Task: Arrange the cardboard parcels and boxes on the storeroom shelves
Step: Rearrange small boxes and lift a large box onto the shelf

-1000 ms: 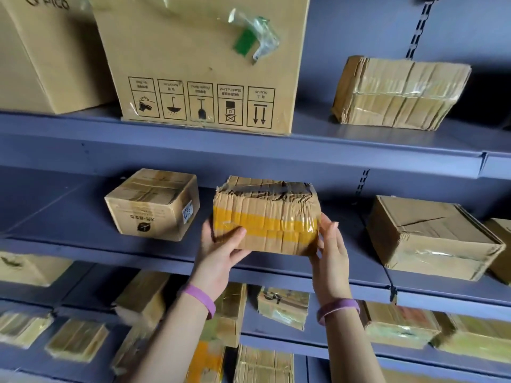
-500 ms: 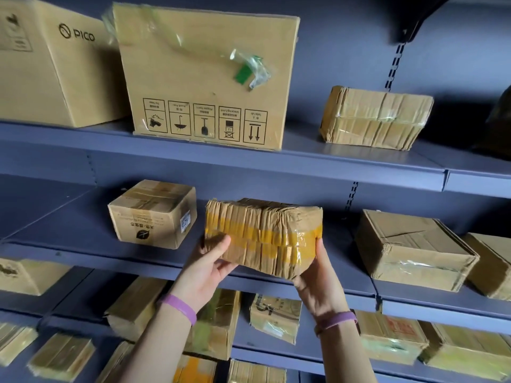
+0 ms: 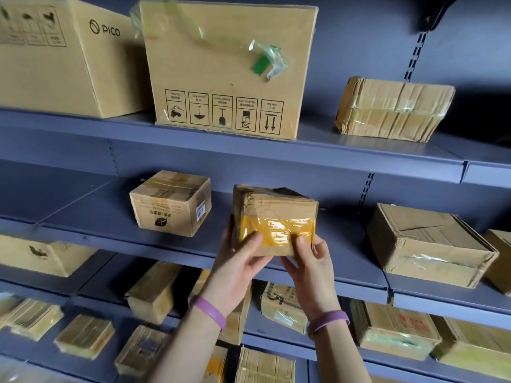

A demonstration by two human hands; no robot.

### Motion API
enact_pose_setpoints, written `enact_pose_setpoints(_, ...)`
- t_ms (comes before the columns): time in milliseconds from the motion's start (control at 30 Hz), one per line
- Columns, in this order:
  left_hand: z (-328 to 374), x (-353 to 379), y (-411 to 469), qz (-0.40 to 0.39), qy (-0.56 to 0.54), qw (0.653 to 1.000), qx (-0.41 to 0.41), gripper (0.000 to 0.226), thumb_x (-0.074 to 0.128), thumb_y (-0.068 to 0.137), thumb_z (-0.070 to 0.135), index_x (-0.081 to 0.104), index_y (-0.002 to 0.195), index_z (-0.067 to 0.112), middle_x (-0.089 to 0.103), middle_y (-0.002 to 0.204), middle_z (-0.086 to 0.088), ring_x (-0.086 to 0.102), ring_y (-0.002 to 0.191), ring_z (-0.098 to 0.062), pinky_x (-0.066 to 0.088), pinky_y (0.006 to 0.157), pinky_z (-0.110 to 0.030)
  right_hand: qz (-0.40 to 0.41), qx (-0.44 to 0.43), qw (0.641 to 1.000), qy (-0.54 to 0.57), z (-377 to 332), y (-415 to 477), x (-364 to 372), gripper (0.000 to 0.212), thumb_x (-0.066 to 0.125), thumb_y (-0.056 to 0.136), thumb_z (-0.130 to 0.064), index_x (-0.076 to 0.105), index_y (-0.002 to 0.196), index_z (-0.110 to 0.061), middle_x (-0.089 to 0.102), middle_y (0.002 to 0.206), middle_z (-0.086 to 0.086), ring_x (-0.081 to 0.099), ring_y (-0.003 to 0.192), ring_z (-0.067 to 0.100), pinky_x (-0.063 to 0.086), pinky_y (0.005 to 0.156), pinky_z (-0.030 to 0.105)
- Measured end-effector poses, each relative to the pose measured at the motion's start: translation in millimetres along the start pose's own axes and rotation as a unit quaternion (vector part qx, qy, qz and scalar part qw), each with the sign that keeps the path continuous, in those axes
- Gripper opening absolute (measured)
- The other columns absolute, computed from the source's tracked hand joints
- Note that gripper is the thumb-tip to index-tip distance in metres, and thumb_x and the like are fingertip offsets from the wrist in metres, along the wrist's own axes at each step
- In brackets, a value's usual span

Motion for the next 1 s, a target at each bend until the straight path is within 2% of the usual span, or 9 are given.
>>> enact_pose_setpoints(133,6.2,-11.0,2.3,-0.014,-0.011,0.999,-0.033,0.067,0.081,0.076,0.026,0.056,0.137,0.015,0.066,0.132,-0.010,0.064,0.121,-0.024,0.054,0.100,-0.040,0.012,0.055,0.998,0.002,-2.3,3.7,-10.2,0.062,0.047,0.092,-0.066,0.058,0.133,-0.020,0.062,0.135,0.008,0.064,0.118,0.024,0.051,0.098,0.041)
enact_pose_setpoints(233,10.0,-17.8,2.2,-0.034,-0.013,0.997,-0.066,0.103,0.099,0.051,0.038,0.054,0.140,0.012,0.063,0.135,-0.015,0.063,0.122,-0.029,0.059,0.090,-0.037,0.040,0.091,0.995,0.026,-1.0,9.8,-14.1,0.058,0.052,0.092,-0.066,0.055,0.136,-0.027,0.061,0.137,0.008,0.066,0.116,0.026,0.055,0.094,0.043)
enact_pose_setpoints(333,10.7,-23.3,3.1,-0.061,0.001,0.994,-0.090,0.106,0.099,0.053,0.040,0.050,0.142,0.010,0.060,0.138,-0.018,0.059,0.127,-0.033,0.057,0.095,-0.040,0.042,0.136,0.987,0.070,6.9,16.6,-16.0,0.083,0.062,0.081,-0.074,0.049,0.145,-0.022,0.050,0.147,0.017,0.049,0.134,0.036,0.040,0.111,0.057)
enact_pose_setpoints(433,12.5,-28.7,4.0,-0.062,-0.007,0.994,-0.093,0.104,0.098,0.054,0.040,0.050,0.141,0.011,0.060,0.138,-0.018,0.059,0.127,-0.033,0.054,0.100,-0.042,0.031,0.146,0.983,0.107,15.5,23.0,-21.0,0.086,0.071,0.078,-0.069,0.050,0.144,-0.017,0.041,0.150,0.025,0.038,0.138,0.048,0.029,0.111,0.069)
enact_pose_setpoints(500,14.1,-29.5,3.6,-0.058,-0.022,0.994,-0.086,0.088,0.092,0.064,0.042,0.053,0.138,0.013,0.062,0.136,-0.017,0.061,0.125,-0.032,0.055,0.098,-0.042,0.048,0.132,0.984,0.112,12.5,22.1,-22.3,0.079,0.076,0.079,-0.055,0.053,0.141,-0.012,0.054,0.142,0.020,0.054,0.128,0.040,0.044,0.103,0.063)
enact_pose_setpoints(567,15.0,-30.3,4.6,-0.046,-0.017,0.995,-0.085,0.057,0.068,0.085,0.043,0.055,0.135,0.018,0.065,0.133,-0.015,0.063,0.122,-0.030,0.056,0.097,-0.042,0.042,0.124,0.981,0.140,12.8,21.6,-26.6,0.066,0.070,0.083,-0.039,0.055,0.138,-0.007,0.066,0.120,0.012,0.070,0.103,0.024,0.061,0.084,0.042)
enact_pose_setpoints(633,15.7,-31.8,6.3,-0.037,-0.002,0.995,-0.091,0.051,0.050,0.091,0.044,0.053,0.137,0.021,0.065,0.132,-0.013,0.063,0.123,-0.029,0.055,0.099,-0.042,0.042,0.112,0.980,0.161,13.0,20.9,-30.2,0.055,0.063,0.085,-0.027,0.056,0.134,-0.004,0.069,0.111,0.009,0.072,0.090,0.018,0.062,0.070,0.029)
enact_pose_setpoints(867,17.0,-44.3,23.5,0.070,-0.012,0.997,-0.006,0.049,0.059,0.095,0.037,0.049,0.144,0.034,0.064,0.136,-0.008,0.069,0.112,-0.025,0.060,0.080,-0.041,0.071,0.069,0.990,0.098,6.7,19.9,-23.3,0.027,0.060,0.092,0.000,0.051,0.116,-0.007,0.065,0.112,0.014,0.071,0.093,0.021,0.060,0.071,0.027)
enact_pose_setpoints(1000,19.4,-29.8,24.0,0.041,0.031,0.998,0.027,0.059,0.040,0.092,0.062,0.056,0.137,0.029,0.068,0.130,-0.003,0.066,0.117,-0.018,0.055,0.096,-0.043,0.081,0.032,0.995,0.052,5.4,22.1,-11.0,0.043,0.074,0.081,-0.006,0.050,0.117,-0.005,0.065,0.109,0.015,0.070,0.097,0.024,0.059,0.073,0.027)
Point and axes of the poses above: each hand's wrist, its own y-axis towards the middle knuckle, its own x-axis out of the palm, z = x × y, the point moved 2 cm from there along y, towards the middle knuckle
